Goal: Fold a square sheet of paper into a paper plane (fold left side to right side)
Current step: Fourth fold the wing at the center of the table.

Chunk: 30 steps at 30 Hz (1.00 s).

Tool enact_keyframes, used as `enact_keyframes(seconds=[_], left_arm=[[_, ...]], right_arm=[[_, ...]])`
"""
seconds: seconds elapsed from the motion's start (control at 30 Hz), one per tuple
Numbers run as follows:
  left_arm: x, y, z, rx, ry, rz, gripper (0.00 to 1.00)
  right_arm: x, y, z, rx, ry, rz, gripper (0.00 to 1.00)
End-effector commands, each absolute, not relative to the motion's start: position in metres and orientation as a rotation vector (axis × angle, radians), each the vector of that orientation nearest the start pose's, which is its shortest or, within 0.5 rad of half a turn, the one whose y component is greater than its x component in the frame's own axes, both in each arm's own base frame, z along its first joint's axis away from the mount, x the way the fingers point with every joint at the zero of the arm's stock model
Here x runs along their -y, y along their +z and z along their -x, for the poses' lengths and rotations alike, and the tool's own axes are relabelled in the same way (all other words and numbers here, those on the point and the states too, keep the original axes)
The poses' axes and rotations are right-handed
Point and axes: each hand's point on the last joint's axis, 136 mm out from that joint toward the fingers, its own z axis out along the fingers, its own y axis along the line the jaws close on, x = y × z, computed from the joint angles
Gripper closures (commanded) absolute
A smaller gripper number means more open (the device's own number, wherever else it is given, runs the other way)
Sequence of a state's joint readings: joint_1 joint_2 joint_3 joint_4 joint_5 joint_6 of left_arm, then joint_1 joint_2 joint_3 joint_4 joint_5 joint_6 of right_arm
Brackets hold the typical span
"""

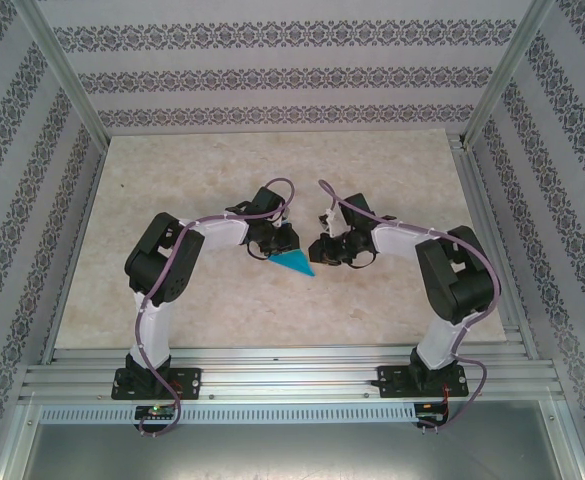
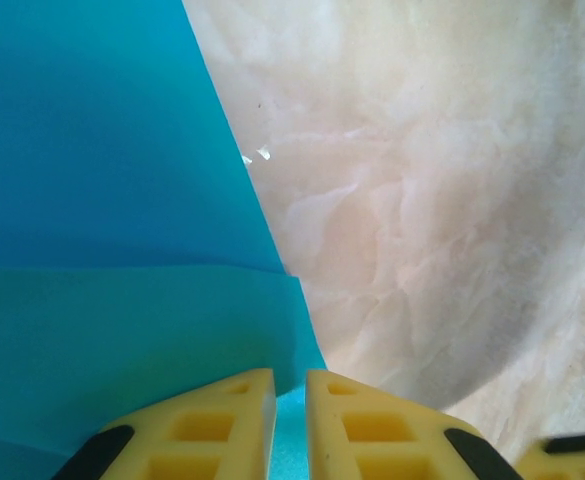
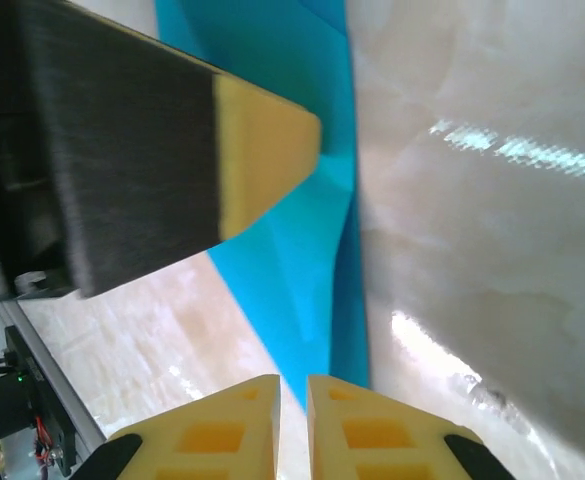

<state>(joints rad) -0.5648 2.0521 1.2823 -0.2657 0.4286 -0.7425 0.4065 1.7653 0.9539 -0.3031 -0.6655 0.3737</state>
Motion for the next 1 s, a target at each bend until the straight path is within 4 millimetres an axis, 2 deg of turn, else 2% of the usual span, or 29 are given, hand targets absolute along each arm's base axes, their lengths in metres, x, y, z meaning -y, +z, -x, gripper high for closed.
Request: enact_keyframes(seconds=[0.0,0.2,0.3,0.47,0.97], left_arm=[[0.301,-0.007,-0.356,-2.89,-0.885,0.126,0.82],[0.3,-0.011,-0.353,-2.895,-0.882,0.128,0.83],[0.299,-0.012,-0.352,-2.897,-0.881,0.129,0.83],[0.299,-0.011,-0.351,-2.899,-0.879,0.124,0.84],[0.296,-0.012,-0.351,-2.907,-0.851,0.113,0.84]], right_arm=[[-0.25,0.053,-0.296,-2.737,1.107,0.273,0.86],[-0.27,0.055,-0.293,-2.72,1.163,0.327,0.85],[-0.278,0.048,-0.291,-2.743,1.17,0.351,0.85],[-0.274,0.031,-0.289,-2.787,1.146,0.328,0.85],[-0.257,0.011,-0.28,-2.852,1.12,0.271,0.85]])
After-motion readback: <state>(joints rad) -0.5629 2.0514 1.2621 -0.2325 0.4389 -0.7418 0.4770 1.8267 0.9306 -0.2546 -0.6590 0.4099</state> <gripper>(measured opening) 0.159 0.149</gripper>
